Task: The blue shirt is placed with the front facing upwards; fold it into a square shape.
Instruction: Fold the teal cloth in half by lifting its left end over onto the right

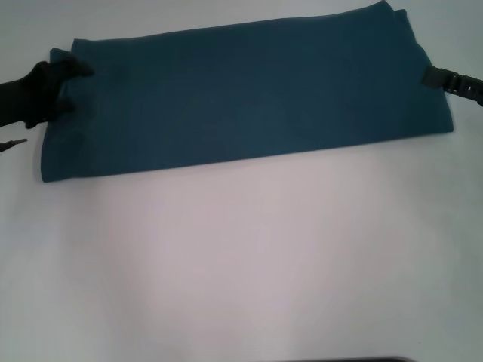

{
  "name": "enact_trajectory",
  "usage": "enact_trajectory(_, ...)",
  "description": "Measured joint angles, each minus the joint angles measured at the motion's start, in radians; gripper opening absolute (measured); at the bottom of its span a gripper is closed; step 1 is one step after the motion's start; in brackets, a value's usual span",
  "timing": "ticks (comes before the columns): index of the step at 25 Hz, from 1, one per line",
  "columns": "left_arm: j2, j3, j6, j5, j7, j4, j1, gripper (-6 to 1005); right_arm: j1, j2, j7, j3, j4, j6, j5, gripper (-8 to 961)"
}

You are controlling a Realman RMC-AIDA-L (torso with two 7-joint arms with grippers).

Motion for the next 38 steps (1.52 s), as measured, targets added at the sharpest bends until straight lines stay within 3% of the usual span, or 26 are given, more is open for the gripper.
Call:
enact_trajectory(8, 0.002, 0.031, -0.028, 0.005, 0.000, -0.004, 0.001, 797, -0.004, -0.003, 0.000, 0.000, 0.007, 0.003, 0.000, 867)
enact_trajectory(14, 0.015, 0.007, 0.137, -0.001, -0.057, -0.134, 0.026, 796, -0.008, -0.004, 0.000, -0.001, 0.007, -0.001, 0.000, 867)
enact_trajectory(16, 0.043, 0.017, 0.192, 0.007, -0.093, -0.182, 0.030, 795, -0.009, -0.005, 0.000, -0.005, 0.007, -0.002, -0.001, 867)
enact_trajectory(18, 0.094, 0.040, 0.247, 0.027, -0.110, -0.180, 0.021, 795, -0.009, -0.006, 0.000, -0.008, 0.004, -0.002, -0.008, 867)
enact_trajectory(20, 0.160, 0.077, 0.302, 0.066, -0.112, -0.132, -0.009, 795, -0.008, -0.007, 0.000, -0.006, 0.000, -0.002, -0.024, 867)
enact_trajectory(22, 0.209, 0.115, 0.331, 0.107, -0.107, -0.083, -0.045, 794, -0.005, -0.007, -0.001, -0.002, -0.002, -0.002, -0.038, 867)
enact_trajectory(23, 0.218, 0.125, 0.335, 0.119, -0.104, -0.074, -0.056, 794, -0.004, -0.007, -0.002, -0.001, 0.000, 0.000, -0.040, 867)
enact_trajectory(27, 0.203, 0.132, 0.334, 0.135, -0.105, -0.076, -0.071, 795, -0.001, -0.004, -0.005, 0.000, 0.006, 0.005, -0.041, 867)
enact_trajectory(28, 0.191, 0.124, 0.327, 0.135, -0.109, -0.081, -0.071, 795, 0.001, -0.003, -0.006, 0.000, 0.006, 0.006, -0.041, 867)
enact_trajectory(29, 0.150, 0.100, 0.288, 0.133, -0.127, -0.096, -0.066, 795, 0.002, -0.003, -0.006, 0.000, 0.006, 0.006, -0.041, 867)
enact_trajectory(32, 0.082, 0.092, 0.184, 0.142, -0.138, -0.140, -0.048, 796, 0.007, -0.002, -0.004, -0.001, 0.007, 0.009, -0.041, 867)
enact_trajectory(35, 0.029, 0.096, 0.091, 0.162, -0.124, -0.165, -0.038, 797, 0.008, -0.002, -0.003, -0.001, 0.007, 0.010, -0.041, 867)
enact_trajectory(38, 0.001, 0.100, 0.034, 0.192, -0.096, -0.167, -0.037, 797, 0.008, -0.003, -0.002, 0.000, 0.007, 0.008, -0.041, 867)
